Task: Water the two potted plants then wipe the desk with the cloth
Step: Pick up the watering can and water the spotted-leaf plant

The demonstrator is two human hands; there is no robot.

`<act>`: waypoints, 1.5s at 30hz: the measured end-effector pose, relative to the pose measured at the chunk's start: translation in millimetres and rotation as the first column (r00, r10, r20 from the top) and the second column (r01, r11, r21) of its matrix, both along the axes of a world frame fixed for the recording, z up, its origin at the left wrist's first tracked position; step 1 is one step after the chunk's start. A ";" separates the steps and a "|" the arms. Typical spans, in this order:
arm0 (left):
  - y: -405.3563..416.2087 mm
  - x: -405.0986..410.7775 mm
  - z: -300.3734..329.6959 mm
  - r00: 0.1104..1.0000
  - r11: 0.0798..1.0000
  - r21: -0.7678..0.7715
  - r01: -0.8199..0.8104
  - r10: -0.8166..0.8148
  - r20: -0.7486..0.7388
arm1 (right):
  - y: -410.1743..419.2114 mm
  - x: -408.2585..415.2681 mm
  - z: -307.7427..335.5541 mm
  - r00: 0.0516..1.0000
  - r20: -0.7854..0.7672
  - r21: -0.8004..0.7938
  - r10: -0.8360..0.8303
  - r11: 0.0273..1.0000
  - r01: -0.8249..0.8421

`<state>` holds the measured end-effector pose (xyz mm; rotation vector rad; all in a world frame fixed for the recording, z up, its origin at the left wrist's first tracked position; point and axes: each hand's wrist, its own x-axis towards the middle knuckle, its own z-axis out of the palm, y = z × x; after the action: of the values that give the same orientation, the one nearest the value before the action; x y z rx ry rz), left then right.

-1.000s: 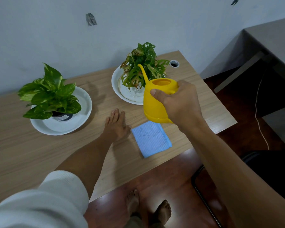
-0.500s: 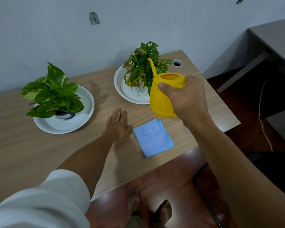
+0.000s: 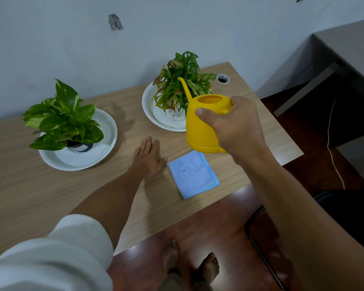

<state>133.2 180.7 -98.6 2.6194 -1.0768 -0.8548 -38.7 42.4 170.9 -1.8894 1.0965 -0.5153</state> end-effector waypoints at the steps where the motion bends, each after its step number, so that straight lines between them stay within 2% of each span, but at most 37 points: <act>1: -0.4 0.2 0.3 1.000 1.000 0.004 0.002 -0.002 -0.002 | -0.9 -1.4 0.7 1.000 -0.002 -0.009 -0.002 1.000 0.001; 15: -0.4 -0.6 1.0 1.000 1.000 -0.005 0.008 -0.008 -0.006 | -11.6 -7.6 13.1 0.998 -0.024 -0.073 -0.058 0.996 0.056; 36: 0.0 0.9 -1.1 1.000 1.000 0.003 0.010 -0.010 -0.015 | -4.0 -8.6 3.7 0.998 -0.063 -0.071 0.009 0.997 -0.013; 45: -0.3 -0.4 2.2 1.000 1.000 0.011 0.008 -0.008 -0.017 | -7.8 -11.4 8.7 0.999 -0.043 -0.080 -0.028 0.997 0.024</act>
<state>132.9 180.4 -96.4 2.6135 -1.0829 -0.8847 -50.1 34.6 179.6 -1.9660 1.1456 -0.5411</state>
